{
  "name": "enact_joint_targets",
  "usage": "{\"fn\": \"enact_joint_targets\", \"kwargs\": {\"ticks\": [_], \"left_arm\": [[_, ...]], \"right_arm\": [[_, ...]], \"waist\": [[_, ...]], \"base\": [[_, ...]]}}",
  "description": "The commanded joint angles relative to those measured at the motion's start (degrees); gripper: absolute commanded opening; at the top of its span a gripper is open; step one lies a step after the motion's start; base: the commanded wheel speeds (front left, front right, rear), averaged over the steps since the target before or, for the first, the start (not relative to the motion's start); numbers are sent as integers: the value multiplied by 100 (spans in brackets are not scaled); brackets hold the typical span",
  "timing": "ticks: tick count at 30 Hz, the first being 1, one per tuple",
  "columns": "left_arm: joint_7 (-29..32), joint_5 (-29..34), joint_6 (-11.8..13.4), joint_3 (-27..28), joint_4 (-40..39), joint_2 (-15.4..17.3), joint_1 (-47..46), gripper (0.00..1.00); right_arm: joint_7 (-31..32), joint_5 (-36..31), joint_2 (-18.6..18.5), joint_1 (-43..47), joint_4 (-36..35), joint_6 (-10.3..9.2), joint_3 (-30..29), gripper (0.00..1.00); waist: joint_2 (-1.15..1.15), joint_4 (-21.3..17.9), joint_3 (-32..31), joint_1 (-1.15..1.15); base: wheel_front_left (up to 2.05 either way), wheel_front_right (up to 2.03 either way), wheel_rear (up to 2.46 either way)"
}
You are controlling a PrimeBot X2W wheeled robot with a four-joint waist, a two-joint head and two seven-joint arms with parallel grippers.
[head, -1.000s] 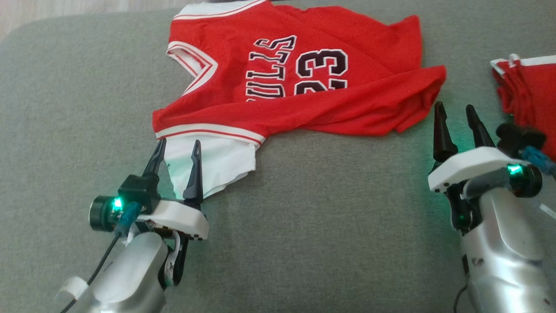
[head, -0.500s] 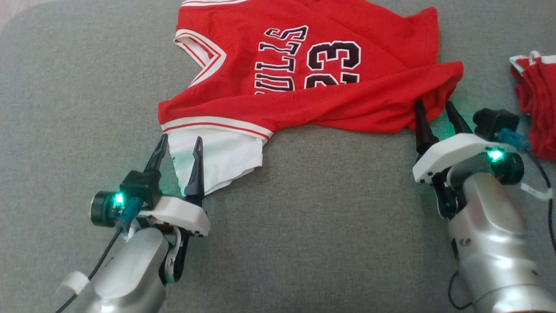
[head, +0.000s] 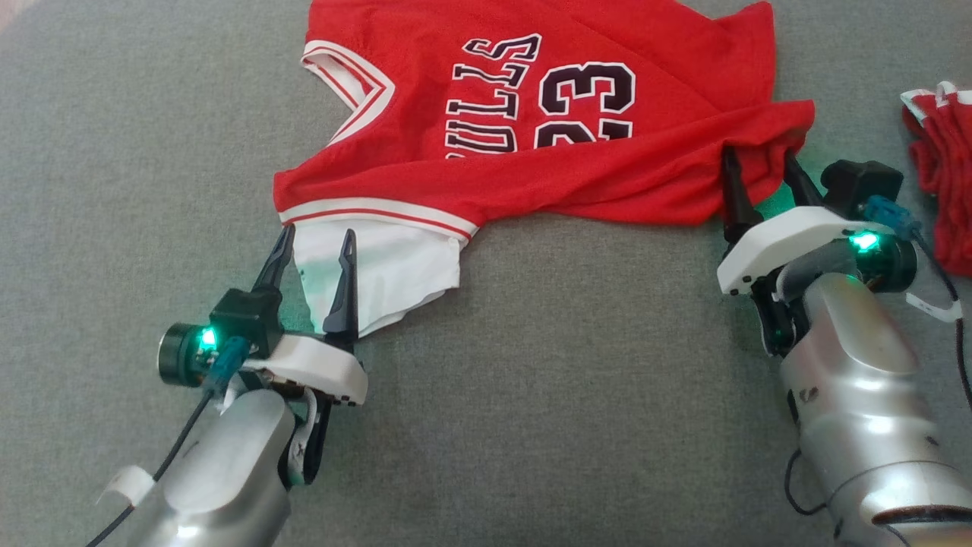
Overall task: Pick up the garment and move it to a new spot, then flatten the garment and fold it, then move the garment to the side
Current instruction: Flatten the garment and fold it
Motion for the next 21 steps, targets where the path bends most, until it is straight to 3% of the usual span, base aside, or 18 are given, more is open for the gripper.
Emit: {"fn": "enact_joint_targets", "kwargs": {"ticks": [1,15,16,17,18,21], "left_arm": [[-38,29,8,197,-100,107,-214,100],[-46,27,10,157,-76,115,-267,100],[-45,26,11,154,-72,118,-272,100],[-45,23,13,151,-68,121,-275,100],[-45,19,15,150,-62,124,-275,100],[-44,1,25,149,-32,135,-255,100]], "right_arm": [[-83,-51,21,-181,-104,-11,144,100],[-49,77,21,-529,383,-11,114,100],[-55,45,21,-558,425,-11,93,61],[-65,9,21,-582,464,-11,73,14],[-78,-32,21,-600,497,-11,57,0],[-146,-182,21,-613,551,-11,32,0]], "waist": [[0,1,-4,0],[0,-9,34,0],[0,-5,33,0],[0,-1,28,0],[0,0,20,0],[0,-16,-35,0]], "base": [[0,0,0],[0,0,0],[0,0,0],[0,0,0],[0,0,0],[0,0,0]]}}
